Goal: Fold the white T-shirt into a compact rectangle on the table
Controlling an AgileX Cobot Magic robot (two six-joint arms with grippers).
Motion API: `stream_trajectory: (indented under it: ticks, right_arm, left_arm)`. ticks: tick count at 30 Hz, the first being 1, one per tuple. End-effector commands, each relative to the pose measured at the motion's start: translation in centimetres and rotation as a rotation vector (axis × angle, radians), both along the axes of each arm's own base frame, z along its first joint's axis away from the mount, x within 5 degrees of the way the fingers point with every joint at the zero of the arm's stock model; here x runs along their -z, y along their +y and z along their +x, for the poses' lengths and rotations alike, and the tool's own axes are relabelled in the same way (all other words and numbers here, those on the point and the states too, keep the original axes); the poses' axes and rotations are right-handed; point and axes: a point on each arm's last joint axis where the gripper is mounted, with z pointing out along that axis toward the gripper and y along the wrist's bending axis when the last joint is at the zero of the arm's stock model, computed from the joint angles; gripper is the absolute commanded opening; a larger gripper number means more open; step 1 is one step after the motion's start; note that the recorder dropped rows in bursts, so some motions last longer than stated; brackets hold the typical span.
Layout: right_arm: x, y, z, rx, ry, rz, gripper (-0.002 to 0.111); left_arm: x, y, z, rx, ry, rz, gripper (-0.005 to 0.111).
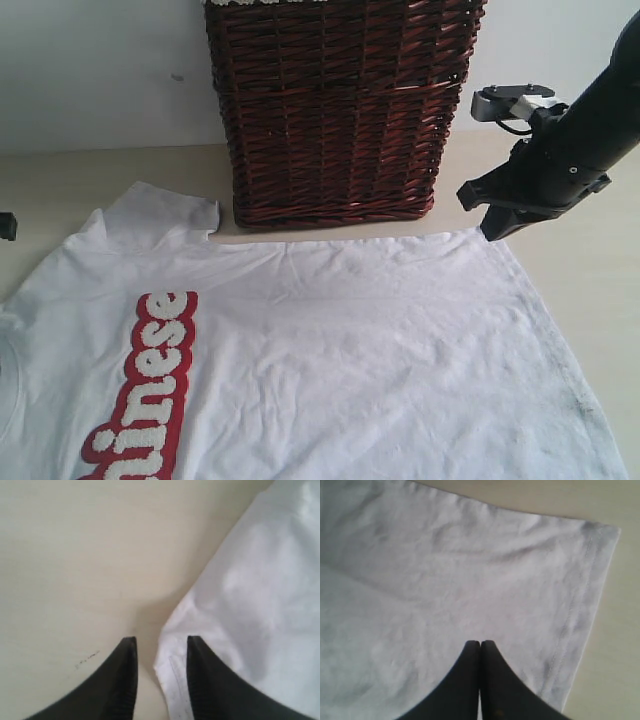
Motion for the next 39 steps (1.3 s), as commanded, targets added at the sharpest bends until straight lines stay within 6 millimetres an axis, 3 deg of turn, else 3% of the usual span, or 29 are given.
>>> stream_trajectory:
  ticks: [1, 2, 6, 13, 30, 34, 39]
  right_arm:
    - [1.2, -0.3, 0.1, -0.024, 0.049, -0.03, 0.0]
    - [1.6, -0.3, 0.0, -0.026, 0.067, -0.031, 0.0]
    - [3.8, -0.5, -0.2, -0.042, 0.147, -0.061, 0.0]
    - [7.8, -2.2, -0.1, 0.029, 0.26, -0.257, 0.0]
    - [9.3, -2.8, 0.7, 0.057, 0.218, -0.33, 0.0]
    - [8.3, -2.7, 1.7, 0.088, 0.187, -0.321, 0.0]
    - [5.5, -2.4, 2.6, 0.113, 0.136, -0.283, 0.0]
  left_arm:
    - [-0.7, -1.4, 0.0, 0.102, -0.024, -0.081, 0.009]
    - [-0.6, -1.7, 0.1, 0.122, -0.03, -0.108, 0.001]
    - [-0.6, -2.2, 0.1, 0.163, -0.035, -0.159, 0.0]
    - [-0.6, -2.3, 0.1, 0.161, -0.038, -0.165, 0.0]
    - [0.7, -2.5, 0.6, 0.23, -0.009, -0.163, 0.0]
    - [0.7, -2.5, 0.6, 0.308, -0.005, -0.141, 0.011]
    - [0.3, -3.2, 0.3, 0.47, 0.009, -0.122, 0.042]
